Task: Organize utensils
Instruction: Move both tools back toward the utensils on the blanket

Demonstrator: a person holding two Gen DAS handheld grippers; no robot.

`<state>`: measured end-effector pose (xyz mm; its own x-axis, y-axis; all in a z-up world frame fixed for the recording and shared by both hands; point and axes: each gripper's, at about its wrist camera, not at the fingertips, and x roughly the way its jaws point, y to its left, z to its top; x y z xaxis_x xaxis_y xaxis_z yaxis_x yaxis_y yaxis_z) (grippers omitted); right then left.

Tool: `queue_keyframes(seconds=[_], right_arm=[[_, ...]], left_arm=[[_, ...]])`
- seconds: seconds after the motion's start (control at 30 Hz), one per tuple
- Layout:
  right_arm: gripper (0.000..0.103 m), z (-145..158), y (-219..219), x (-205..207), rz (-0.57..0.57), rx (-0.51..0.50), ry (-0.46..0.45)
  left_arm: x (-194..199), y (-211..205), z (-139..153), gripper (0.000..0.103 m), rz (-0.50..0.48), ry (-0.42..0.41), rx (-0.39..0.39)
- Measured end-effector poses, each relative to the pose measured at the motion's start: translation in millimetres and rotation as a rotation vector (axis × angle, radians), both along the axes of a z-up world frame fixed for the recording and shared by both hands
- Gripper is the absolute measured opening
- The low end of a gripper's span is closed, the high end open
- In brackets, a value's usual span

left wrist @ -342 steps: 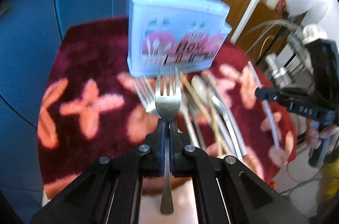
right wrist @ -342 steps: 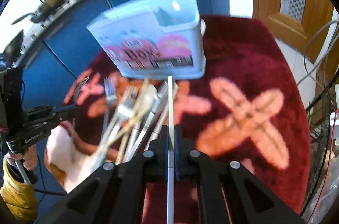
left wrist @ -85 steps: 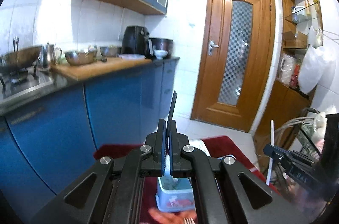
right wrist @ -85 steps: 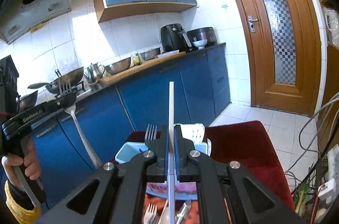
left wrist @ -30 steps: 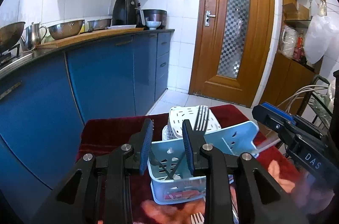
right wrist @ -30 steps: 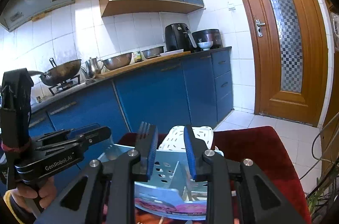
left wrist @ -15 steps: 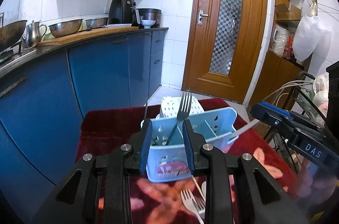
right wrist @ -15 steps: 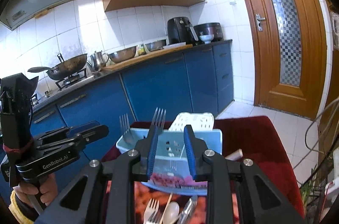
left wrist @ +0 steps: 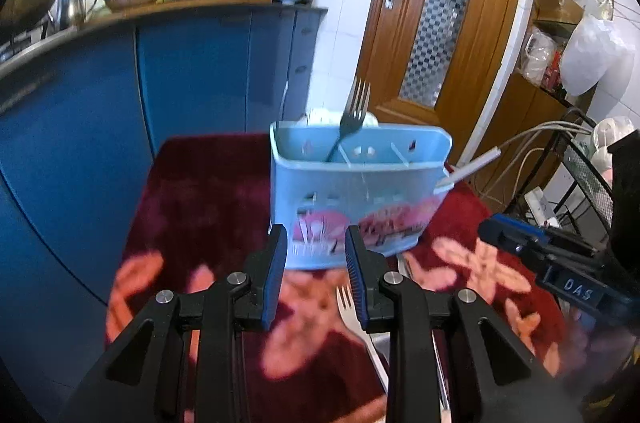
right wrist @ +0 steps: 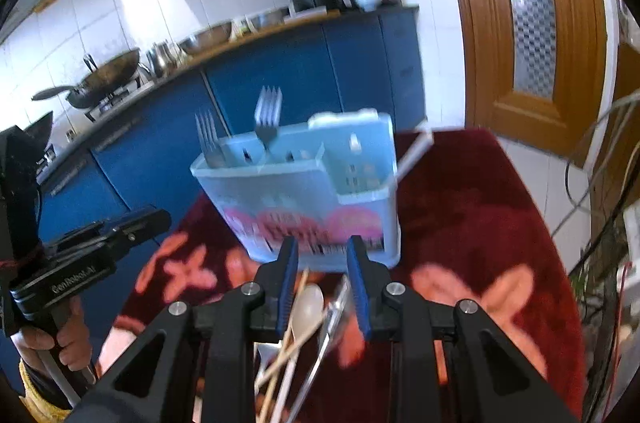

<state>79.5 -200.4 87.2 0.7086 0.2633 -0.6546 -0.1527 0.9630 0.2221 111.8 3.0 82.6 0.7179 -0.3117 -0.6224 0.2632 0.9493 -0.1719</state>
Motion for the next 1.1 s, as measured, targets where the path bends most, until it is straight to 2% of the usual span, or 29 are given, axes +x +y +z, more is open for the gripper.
queue_keyframes(seconds=[0.2,0.4,0.83,1.03,1.1], right_arm=[[0.028,-35.4,4.9,-0.2,0.017,-0.020,0.125],[0.028,-55.1,9.6,1.9,0.036,-0.018,0.203],[0.028,-82.4,23.4,11.6,0.043,-0.049,0.313],[0.028,-88.4,28.3,16.4,0.043,-0.061,0.310],[0.023,-89.0,27.4,16.3,0.039,-0.066,0.301]], left_arm=[[-0.9,-1.1,-23.8,0.030,0.005,0.078,0.000],[0.1,2.0,-43.2,0.030,0.015,0.139,0.001],[3.4,7.0,-66.0,0.030,0.034,0.216,-0.002],[5.2,7.1,-73.8,0.030,0.030,0.242,-0.011],[4.9,4.6,-76.0,0.030,0.025,0.249,-0.011]])
